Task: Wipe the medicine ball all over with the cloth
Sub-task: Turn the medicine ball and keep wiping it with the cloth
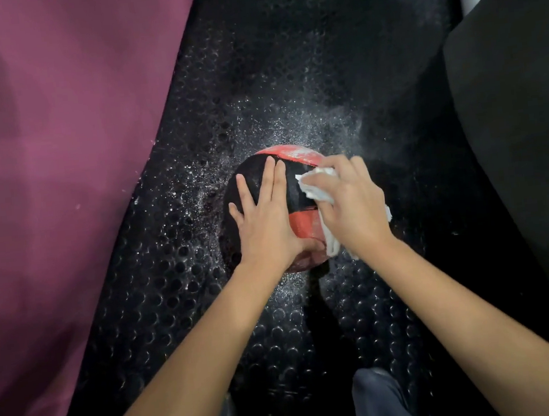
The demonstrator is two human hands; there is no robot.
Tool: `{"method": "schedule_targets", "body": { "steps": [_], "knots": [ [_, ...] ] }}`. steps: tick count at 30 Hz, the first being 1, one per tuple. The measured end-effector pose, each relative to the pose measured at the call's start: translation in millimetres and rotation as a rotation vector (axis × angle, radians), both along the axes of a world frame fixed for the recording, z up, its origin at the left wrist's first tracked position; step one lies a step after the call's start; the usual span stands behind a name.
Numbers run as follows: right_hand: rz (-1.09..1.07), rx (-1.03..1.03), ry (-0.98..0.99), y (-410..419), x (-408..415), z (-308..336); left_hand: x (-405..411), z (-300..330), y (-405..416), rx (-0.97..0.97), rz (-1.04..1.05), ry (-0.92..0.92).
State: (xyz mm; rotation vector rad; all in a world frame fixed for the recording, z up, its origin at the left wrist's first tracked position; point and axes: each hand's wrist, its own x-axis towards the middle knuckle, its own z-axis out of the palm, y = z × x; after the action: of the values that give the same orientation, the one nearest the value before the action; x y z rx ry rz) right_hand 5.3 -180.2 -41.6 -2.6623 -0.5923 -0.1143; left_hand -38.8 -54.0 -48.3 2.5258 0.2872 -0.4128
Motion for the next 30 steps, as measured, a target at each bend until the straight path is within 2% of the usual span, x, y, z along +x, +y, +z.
{"method": "schedule_targets", "body": {
  "steps": [5, 9, 13, 18, 24, 30],
  "knots": [
    [-0.107, -0.114, 0.082, 10.8, 31.9, 7.8, -9.3, -2.3, -9.3, 0.035, -0.044, -0.021],
    [-0.047, -0.037, 0.068, -3.9, 8.9, 5.3, -8.4, -2.1, -8.6, 0.037, -0.043, -0.030],
    [-0.203, 0.030, 0.120, -18.1, 8.8, 3.6, -8.0, -2.3, -6.4, 0.027, -0.054, -0.018],
    [-0.039, -0.081, 0.050, 17.9, 9.1, 9.8, -4.7, -2.4, -7.8, 0.017, -0.034, -0.017],
    [-0.112, 0.002, -0.010, -15.6, -2.6, -2.0, -5.2, -3.9, -0.1, 0.010, -0.042, -0.006],
    [-0.149, -0.002, 0.000, 10.9, 4.6, -1.3, -5.3, -4.5, 3.1, 0.011, -0.028, -0.023]
  ]
}}
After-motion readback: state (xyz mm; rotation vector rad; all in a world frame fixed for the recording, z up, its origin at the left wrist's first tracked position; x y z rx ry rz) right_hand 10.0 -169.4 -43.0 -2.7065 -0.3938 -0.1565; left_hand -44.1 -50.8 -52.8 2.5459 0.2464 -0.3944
